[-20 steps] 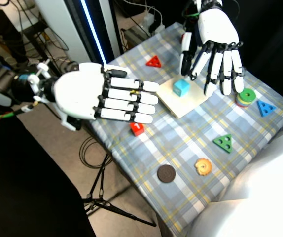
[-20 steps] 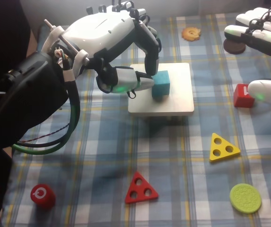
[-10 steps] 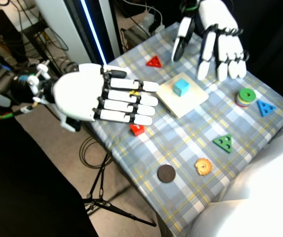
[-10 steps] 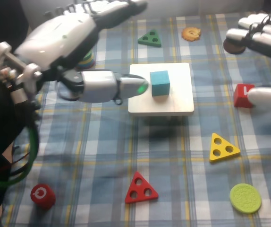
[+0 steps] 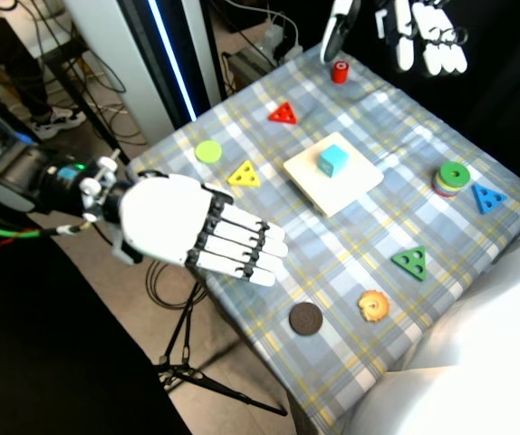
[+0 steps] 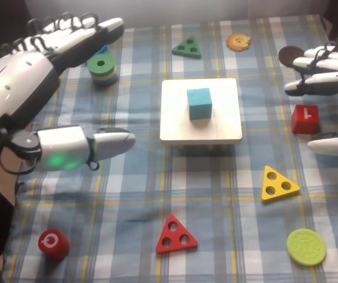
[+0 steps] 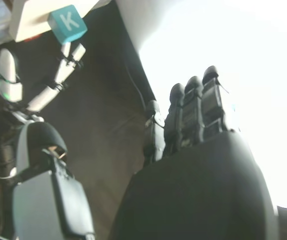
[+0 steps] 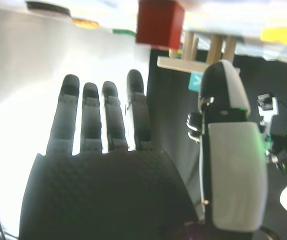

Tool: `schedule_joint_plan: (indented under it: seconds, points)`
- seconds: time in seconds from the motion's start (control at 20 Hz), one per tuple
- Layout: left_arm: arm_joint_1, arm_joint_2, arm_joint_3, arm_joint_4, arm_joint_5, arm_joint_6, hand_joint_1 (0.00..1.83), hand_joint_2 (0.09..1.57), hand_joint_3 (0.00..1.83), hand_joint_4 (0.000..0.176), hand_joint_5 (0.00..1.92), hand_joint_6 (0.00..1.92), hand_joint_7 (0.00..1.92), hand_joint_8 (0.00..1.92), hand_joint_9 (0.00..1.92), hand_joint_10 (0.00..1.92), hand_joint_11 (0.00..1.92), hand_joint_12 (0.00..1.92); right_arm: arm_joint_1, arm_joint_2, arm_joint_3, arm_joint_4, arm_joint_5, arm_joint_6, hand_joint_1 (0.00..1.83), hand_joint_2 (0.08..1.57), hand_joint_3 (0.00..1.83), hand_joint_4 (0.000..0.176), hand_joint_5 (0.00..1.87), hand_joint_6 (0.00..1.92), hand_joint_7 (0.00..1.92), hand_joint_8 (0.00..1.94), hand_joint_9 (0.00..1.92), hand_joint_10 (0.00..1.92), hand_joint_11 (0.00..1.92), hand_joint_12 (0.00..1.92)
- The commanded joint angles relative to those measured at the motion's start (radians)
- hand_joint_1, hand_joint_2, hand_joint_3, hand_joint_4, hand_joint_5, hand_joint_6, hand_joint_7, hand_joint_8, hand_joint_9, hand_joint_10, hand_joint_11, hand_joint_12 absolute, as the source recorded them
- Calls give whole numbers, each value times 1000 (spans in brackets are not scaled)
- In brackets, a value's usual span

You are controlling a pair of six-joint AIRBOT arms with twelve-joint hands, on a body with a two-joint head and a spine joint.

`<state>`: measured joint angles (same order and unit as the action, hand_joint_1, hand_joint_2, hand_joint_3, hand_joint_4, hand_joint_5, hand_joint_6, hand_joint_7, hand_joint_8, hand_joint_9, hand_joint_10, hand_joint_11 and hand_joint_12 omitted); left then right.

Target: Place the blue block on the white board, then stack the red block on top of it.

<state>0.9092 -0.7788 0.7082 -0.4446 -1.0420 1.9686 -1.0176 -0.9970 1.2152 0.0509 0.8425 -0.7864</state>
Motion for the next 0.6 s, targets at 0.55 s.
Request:
schedule_joint_plan:
  seconds: [0.55]
  points:
    - [14,23,-26,39,-174,-7,751,914,2,153,263,3,190,6,102,1,20,27,65,-50,71,46,25,-8,774,1061,0,21,689,4,382,3,228,5,0,730]
